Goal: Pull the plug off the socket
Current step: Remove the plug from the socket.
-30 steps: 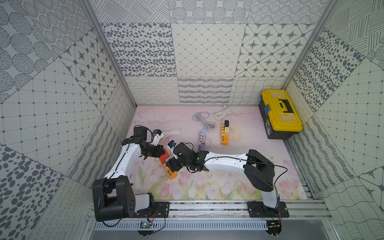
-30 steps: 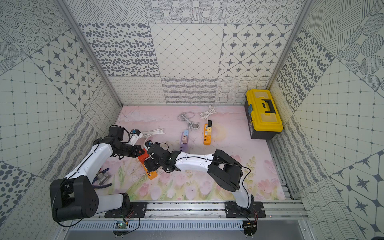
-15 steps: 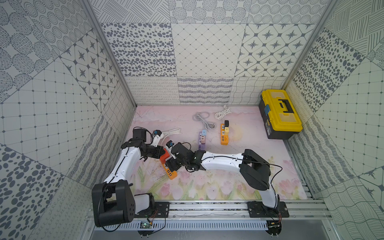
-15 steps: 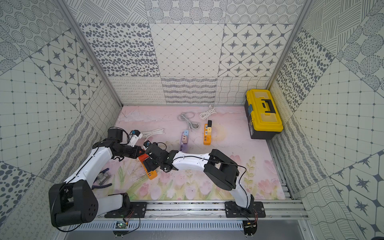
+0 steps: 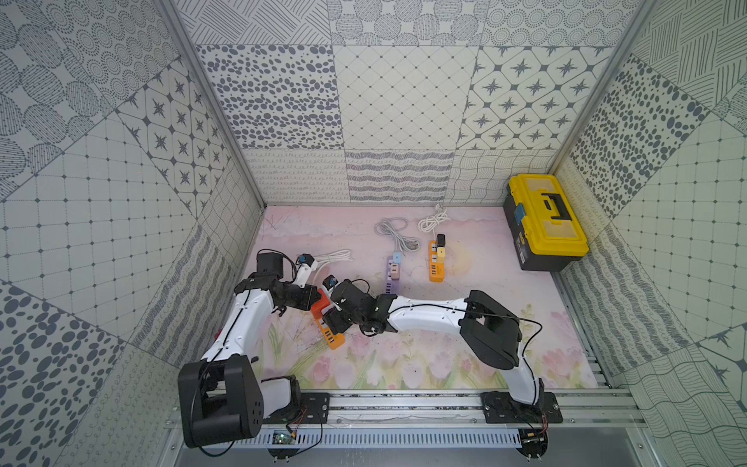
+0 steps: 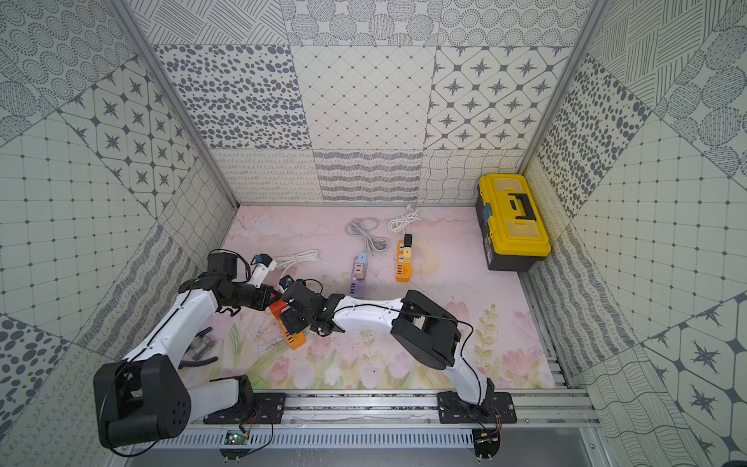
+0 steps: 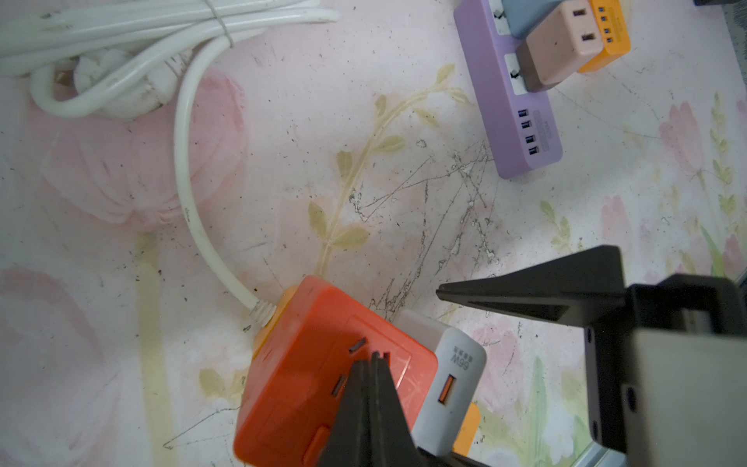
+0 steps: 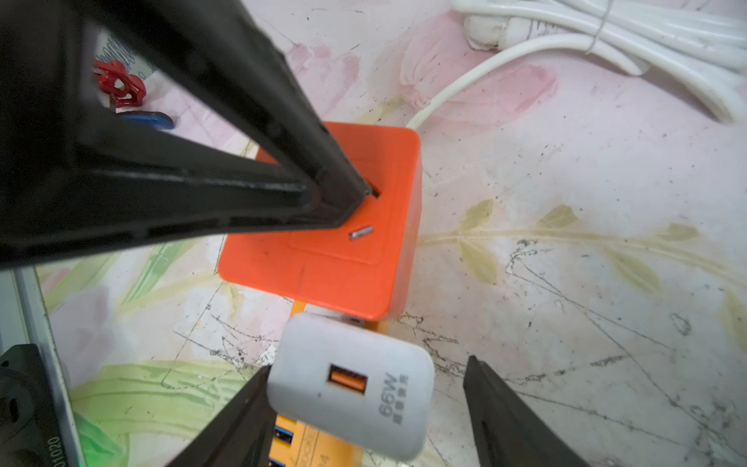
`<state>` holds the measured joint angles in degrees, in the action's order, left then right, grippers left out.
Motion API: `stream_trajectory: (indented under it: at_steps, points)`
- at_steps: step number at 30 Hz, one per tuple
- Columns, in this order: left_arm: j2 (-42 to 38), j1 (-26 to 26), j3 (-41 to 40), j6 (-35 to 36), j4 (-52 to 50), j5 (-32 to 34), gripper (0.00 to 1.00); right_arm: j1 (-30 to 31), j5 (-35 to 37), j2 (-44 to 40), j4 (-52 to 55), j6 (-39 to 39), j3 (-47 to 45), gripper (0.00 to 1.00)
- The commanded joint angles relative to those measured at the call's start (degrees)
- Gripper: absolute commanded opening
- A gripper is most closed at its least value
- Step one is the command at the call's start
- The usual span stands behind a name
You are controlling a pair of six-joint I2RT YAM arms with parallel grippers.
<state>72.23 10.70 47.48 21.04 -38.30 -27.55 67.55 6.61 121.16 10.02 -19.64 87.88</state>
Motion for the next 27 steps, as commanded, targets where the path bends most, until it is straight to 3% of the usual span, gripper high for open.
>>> stream_trajectory:
  at_steps: [1, 7, 17, 27]
  points:
    - [0.7, 0.4, -2.2, 2.1, -10.8, 9.7, 0.00, 0.6, 1.3, 2.1, -2.0, 1.1, 2.5, 0.77]
    - [0.8, 0.6, -2.4, 2.3, -10.8, 9.5, 0.00, 0.8, 3.0, 2.9, -2.7, 1.0, 2.6, 0.74]
    - [1.5, 1.2, -2.7, 2.5, -10.5, 9.3, 0.00, 2.2, 6.7, 1.1, -7.0, 2.2, -1.5, 0.52]
    - [2.4, 1.7, -2.8, 2.6, -10.2, 9.0, 0.00, 5.0, 12.1, 1.2, -9.1, 5.6, -1.7, 0.41]
